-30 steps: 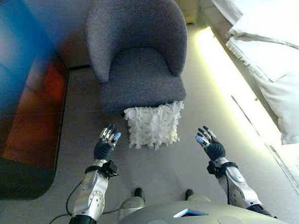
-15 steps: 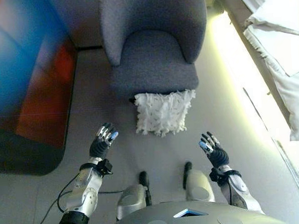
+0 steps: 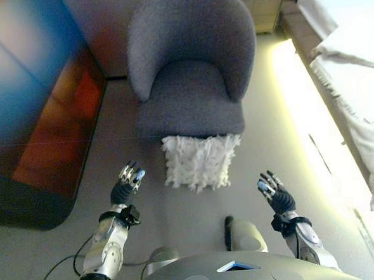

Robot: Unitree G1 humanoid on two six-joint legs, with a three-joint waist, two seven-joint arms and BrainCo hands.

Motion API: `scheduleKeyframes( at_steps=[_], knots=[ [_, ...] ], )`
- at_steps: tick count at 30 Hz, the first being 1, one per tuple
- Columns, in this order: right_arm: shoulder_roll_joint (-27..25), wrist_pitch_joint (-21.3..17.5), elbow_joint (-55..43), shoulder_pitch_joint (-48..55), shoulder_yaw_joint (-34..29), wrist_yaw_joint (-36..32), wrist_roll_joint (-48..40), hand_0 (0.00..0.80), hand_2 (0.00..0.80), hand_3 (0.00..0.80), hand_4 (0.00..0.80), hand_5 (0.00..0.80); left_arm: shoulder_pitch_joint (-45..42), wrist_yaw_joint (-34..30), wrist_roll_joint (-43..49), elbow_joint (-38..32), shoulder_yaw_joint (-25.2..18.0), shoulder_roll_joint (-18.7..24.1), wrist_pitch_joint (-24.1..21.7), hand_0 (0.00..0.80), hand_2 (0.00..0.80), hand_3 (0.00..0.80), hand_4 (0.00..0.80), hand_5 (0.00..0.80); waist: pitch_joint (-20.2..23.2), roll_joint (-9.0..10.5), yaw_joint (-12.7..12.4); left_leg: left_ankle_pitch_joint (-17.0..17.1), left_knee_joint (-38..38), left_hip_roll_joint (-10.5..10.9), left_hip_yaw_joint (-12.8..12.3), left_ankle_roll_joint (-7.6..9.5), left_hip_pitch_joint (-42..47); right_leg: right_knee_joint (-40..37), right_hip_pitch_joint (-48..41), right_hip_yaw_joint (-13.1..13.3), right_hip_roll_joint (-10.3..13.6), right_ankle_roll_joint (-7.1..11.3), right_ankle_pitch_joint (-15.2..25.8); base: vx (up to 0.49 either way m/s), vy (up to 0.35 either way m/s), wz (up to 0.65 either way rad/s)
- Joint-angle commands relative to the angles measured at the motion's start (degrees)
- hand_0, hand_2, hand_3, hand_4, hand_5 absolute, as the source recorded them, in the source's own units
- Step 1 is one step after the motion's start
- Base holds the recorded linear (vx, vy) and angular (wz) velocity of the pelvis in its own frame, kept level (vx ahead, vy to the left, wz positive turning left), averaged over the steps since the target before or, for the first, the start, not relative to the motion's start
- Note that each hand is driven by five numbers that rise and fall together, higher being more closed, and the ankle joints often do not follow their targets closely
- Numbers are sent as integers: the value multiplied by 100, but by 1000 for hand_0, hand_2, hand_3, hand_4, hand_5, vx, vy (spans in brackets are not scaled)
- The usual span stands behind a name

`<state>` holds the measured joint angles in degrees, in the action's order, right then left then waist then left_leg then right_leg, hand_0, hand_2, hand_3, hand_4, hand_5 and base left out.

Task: Pick up the cushion and take it to the sofa

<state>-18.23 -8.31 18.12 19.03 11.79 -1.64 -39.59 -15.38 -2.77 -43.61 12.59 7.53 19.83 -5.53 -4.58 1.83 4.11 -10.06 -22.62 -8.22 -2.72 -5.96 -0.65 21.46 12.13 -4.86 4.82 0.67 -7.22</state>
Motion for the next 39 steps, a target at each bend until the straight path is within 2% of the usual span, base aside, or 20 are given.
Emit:
scheduleKeyframes(
  at_steps=[1,3,6,8,10,11,15,17,20,24,26,29,32,33,35,36,38,39],
  knots=[
    [-189,-230,-337,-81,-40,-118,86,0,0,0,0,0,152,-44,11,-374,27,-70,-263,0,0,0,0,0,23,175,123,1451,-1985,226,-42,447,-296,-1354,-308,410,93,12,1226,251,-211,-12],
    [-206,-261,-207,-140,-65,-190,-6,0,0,0,0,0,212,-36,23,-325,143,-91,-365,0,0,0,0,0,-111,215,35,1359,-1842,318,15,577,-713,-1301,-512,396,52,-46,1076,244,-124,-7],
    [-204,-229,-282,-98,-91,-249,-50,0,0,0,0,0,82,-21,20,-429,160,-75,-467,0,0,0,0,0,-219,206,-84,1609,-583,349,-26,599,-687,-1270,-766,393,-71,-5,840,269,-14,-7],
    [-208,-273,-362,-41,-80,-267,-118,0,0,0,0,0,49,-44,26,-465,169,-38,-509,0,0,0,0,0,-275,138,-167,1911,340,300,115,493,-734,-1239,-903,392,-197,7,671,243,42,1],
    [-192,-364,-433,23,-21,-291,-163,0,0,0,0,0,82,-92,12,-408,199,-49,-567,0,0,0,0,0,-305,50,-299,2229,1361,246,428,306,-880,-1239,-1109,399,-277,38,480,345,83,4],
    [-196,-383,-449,50,-5,-319,-164,0,0,0,0,0,77,-133,-91,-395,182,-63,-550,0,0,0,0,0,-327,28,-346,2325,1628,237,523,253,-921,-1255,-1231,428,-285,43,418,326,83,-7],
    [-176,-398,-367,101,11,-502,-155,0,0,0,0,0,9,-257,-141,-420,56,-91,-506,0,0,0,0,0,-308,-26,-537,2322,2373,315,795,183,-1078,-1442,-1744,641,-235,92,241,374,93,-27],
    [-150,-383,-332,97,10,-510,-165,0,0,0,0,0,1,-296,-129,-432,-3,-74,-460,0,0,0,0,0,-276,-46,-585,2255,2513,338,734,171,-1097,-1490,-1924,654,-183,114,155,383,123,-51],
    [-90,-411,-333,75,12,-446,-234,0,0,0,0,0,75,-337,-84,-359,-28,3,-457,0,0,0,0,0,-197,-88,-588,2051,2312,382,471,200,-1183,-1447,-2080,557,-42,171,1,379,164,-42],
    [31,-371,-463,70,-2,-196,-366,0,0,0,0,0,99,-218,-71,-342,0,156,-454,0,0,0,0,0,-117,-63,-620,1694,1839,595,255,390,-1294,-1149,-2078,302,288,365,-68,363,187,-20],
    [85,-381,-605,124,-9,-258,-451,0,0,0,0,0,52,-322,-55,-436,-50,237,-500,0,0,0,0,0,-60,-4,-665,1524,1661,748,144,613,-1268,-775,-1962,153,520,499,215,375,200,-5],
    [214,-516,-529,130,-56,-208,-480,0,0,0,0,0,22,-285,-3,-460,-81,323,-413,0,0,0,0,0,46,19,-734,1362,1612,972,70,834,-1184,-284,-1864,27,794,510,688,341,205,-10],
    [286,-602,-522,157,-51,-134,-490,0,0,0,0,0,63,-304,28,-394,-53,354,-387,0,0,0,0,0,126,0,-737,1274,1661,1110,56,989,-1064,180,-1702,13,932,496,1002,260,184,2],
    [318,-688,-546,212,-27,-82,-486,0,0,0,0,0,83,-316,16,-425,-27,372,-342,0,0,0,0,0,153,-49,-722,1242,1730,1200,80,1085,-960,665,-1467,22,980,479,1192,215,198,13],
    [343,-743,-593,274,-9,-24,-482,0,0,0,0,0,51,-330,38,-463,-31,385,-303,0,0,0,0,0,148,-77,-713,1185,1756,1294,85,1169,-869,1192,-1192,50,1037,470,1292,196,199,14],
    [347,-773,-607,324,-10,8,-489,0,0,0,0,0,28,-328,29,-477,-28,390,-264,0,0,0,0,0,124,-129,-689,1129,1748,1349,104,1232,-765,1714,-886,70,1033,440,1378,160,163,10],
    [344,-793,-609,391,2,28,-511,0,0,0,0,0,-10,-294,48,-500,-30,371,-207,0,0,0,0,0,91,-166,-677,1082,1743,1369,96,1254,-645,1834,-615,13,1040,367,1384,169,82,13],
    [343,-804,-597,417,-4,-1,-516,0,0,0,0,0,-34,-295,33,-496,-30,367,-198,0,0,0,0,0,58,-113,-671,967,1727,1441,111,1220,-533,1677,-543,14,1103,416,1254,176,-21,16]
  ],
)
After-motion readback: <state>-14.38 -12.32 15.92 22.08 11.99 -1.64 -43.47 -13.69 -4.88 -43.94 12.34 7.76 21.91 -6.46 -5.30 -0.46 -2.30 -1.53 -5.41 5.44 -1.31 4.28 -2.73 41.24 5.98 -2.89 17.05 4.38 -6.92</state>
